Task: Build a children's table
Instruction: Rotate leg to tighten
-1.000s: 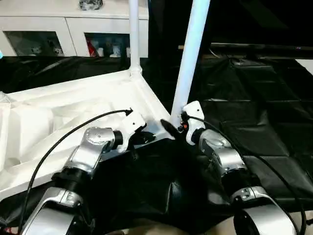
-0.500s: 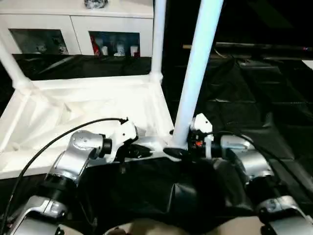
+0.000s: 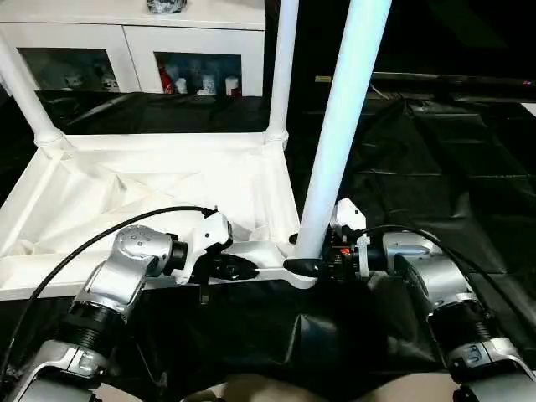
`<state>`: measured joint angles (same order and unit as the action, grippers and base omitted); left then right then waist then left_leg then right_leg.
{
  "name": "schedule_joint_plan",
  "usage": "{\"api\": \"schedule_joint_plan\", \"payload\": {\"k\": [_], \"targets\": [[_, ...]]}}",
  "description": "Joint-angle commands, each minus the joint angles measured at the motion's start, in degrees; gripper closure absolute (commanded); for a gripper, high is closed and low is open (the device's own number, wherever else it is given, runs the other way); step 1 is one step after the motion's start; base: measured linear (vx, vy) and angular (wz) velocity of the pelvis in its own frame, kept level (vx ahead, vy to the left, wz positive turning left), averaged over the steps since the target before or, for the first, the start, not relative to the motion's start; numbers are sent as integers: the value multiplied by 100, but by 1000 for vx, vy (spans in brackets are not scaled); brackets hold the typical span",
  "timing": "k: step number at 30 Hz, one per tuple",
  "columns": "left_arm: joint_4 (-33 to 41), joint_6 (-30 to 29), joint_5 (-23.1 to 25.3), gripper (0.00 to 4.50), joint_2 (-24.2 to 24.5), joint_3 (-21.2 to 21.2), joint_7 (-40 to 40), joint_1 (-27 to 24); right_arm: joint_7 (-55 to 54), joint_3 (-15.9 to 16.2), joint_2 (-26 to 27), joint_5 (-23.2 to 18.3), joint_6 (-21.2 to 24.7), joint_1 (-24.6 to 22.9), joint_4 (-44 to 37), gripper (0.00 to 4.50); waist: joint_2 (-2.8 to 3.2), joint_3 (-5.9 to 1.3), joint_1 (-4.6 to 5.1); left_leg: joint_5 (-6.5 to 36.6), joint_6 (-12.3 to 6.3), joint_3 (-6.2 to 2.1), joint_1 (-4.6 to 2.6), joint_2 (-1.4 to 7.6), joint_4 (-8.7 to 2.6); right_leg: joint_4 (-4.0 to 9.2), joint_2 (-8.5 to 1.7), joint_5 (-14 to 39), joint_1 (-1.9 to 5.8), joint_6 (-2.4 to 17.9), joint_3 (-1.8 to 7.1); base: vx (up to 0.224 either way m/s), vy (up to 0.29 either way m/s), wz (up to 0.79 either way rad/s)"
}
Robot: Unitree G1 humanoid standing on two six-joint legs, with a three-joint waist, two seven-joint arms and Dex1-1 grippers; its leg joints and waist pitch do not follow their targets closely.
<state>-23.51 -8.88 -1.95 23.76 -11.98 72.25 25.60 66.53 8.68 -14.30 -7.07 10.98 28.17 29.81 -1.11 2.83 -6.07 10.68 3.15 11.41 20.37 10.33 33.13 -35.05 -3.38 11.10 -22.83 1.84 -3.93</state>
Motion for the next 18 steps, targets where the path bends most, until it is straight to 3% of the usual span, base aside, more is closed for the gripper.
{"api": "schedule_joint_plan", "payload": {"k": [1, 3, 4, 7, 11, 13, 16, 18], "targets": [[-89, -29, -14, 450, -477, 54, -762, 282, -626, 238, 555, 111, 17, 41, 276, 194, 1, -308, 24, 1087, -154, -175, -57, 355, -376, 479, -564, 1593, 247, 996, 339, 0, 0, 0], [-229, -25, 82, 450, -562, 75, -1026, 378, -1243, 109, 752, 224, -40, 140, 558, 195, 2, -275, 101, 1319, -19, -192, -80, 321, -397, 547, -574, 2095, 223, 919, 334, 0, 0, 0], [-357, -40, 146, 450, -667, 97, -1268, 487, -1892, -38, 974, 301, -78, 262, 876, 195, 0, -294, 111, 1357, 26, -213, -86, 330, -397, 551, -597, 2283, 245, 846, 332, 0, 0, 0], [-503, -48, 212, 450, -825, 133, -1592, 642, -2545, -210, 1263, 300, -94, 402, 1205, 196, 16, -283, 171, 1548, 104, -223, -126, 325, -404, 588, -583, 2525, 197, 767, 334, 0, 0, 0], [-836, 45, 419, 450, -1149, 115, -2214, 931, -3418, -278, 1828, 427, -258, 694, 1645, 196, 30, -313, 178, 1368, 59, -205, -97, 326, -400, 540, -568, 1977, 217, 855, 355, 0, 0, 0], [-856, 62, 418, 450, -1199, 118, -2256, 954, -3278, -179, 1910, 458, -350, 696, 1615, 196, 27, -325, 167, 1199, 6, -194, -71, 335, -391, 492, -567, 1532, 243, 948, 356, 0, 0, 0], [-889, 89, 409, 450, -1266, 121, -2288, 986, -2952, -24, 2017, 503, -529, 691, 1591, 196, 24, -326, 164, 1134, -90, -180, -63, 330, -380, 472, -568, 1302, 255, 1023, 356, 0, 0, 0], [-819, 123, 375, 450, -1230, 93, -2145, 936, -2793, -36, 2010, 451, -543, 681, 1608, 140, 3, -318, 160, 1164, -123, -179, -62, 331, -383, 485, -577, 1420, 255, 1020, 355, 0, 0, 0]]}}
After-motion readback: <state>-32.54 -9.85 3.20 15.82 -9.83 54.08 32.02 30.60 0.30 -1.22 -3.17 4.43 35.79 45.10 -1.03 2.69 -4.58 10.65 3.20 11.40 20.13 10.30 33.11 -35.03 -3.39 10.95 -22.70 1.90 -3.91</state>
